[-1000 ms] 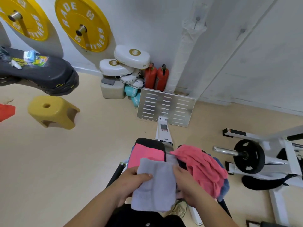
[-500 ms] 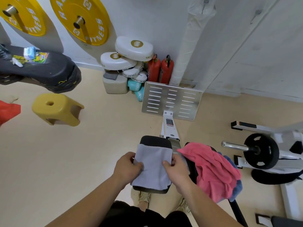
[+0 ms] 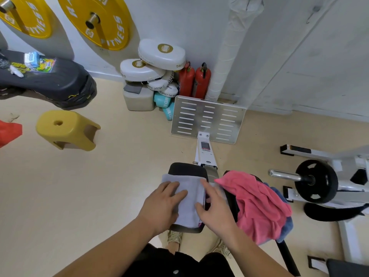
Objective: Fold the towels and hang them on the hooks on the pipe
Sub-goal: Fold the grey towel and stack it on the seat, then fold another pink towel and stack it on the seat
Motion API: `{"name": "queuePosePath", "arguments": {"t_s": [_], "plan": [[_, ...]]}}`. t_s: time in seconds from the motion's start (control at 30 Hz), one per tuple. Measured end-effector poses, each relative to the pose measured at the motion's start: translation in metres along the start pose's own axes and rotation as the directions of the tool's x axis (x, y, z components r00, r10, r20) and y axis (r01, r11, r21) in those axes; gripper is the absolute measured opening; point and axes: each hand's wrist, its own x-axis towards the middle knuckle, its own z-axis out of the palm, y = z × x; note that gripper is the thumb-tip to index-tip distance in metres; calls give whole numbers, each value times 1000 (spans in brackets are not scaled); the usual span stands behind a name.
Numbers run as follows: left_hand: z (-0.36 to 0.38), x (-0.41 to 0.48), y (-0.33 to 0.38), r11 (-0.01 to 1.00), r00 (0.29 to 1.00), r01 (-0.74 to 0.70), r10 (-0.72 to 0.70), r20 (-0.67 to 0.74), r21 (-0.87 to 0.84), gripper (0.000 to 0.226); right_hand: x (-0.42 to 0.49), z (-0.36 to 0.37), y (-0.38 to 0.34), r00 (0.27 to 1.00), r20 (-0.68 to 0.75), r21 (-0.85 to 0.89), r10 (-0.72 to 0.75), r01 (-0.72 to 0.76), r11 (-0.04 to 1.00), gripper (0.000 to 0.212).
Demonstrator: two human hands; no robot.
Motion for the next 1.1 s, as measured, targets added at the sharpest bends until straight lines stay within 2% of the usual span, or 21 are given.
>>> {"name": "queuePosePath", "arguments": {"t_s": [0.23, 0.37, 0.5, 0.57, 0.67, 0.77, 0.9, 1.03, 1.1], "plan": [[0, 3, 9, 998, 999, 17, -15, -37, 57, 78, 6, -2, 2, 987, 108, -238, 122, -93, 967, 64], [-11, 8, 26, 985, 999, 8, -2, -32, 173, 77, -3, -17, 7, 993, 89, -65, 81, -76, 995, 60], [-24, 29, 61, 982, 997, -34, 47, -68, 188, 40, -27, -46, 29, 989, -48, 96, 141, -136, 986, 44], [-25, 44, 87, 985, 988, -125, 135, -80, 120, 33, -41, -62, 43, 979, -71, 191, 193, -177, 966, 34], [-24, 63, 134, 982, 985, -167, 162, -58, -88, 34, -59, -89, 65, 958, -150, 271, 244, -197, 942, 15], [-22, 81, 181, 945, 981, -188, 196, 2, -267, 35, -77, -120, 88, 933, -167, 305, 320, -260, 916, 18], [-6, 113, 225, 951, 963, -228, 252, 98, -209, 39, -96, -152, 122, 901, -213, 314, 379, -304, 900, 18], [19, 136, 259, 979, 962, -169, 189, 195, -112, 33, -102, -180, 147, 899, -217, 289, 380, -313, 905, 22], [30, 142, 268, 990, 971, -136, 141, 192, -39, 32, -101, -195, 157, 899, -226, 282, 374, -308, 909, 21]]}}
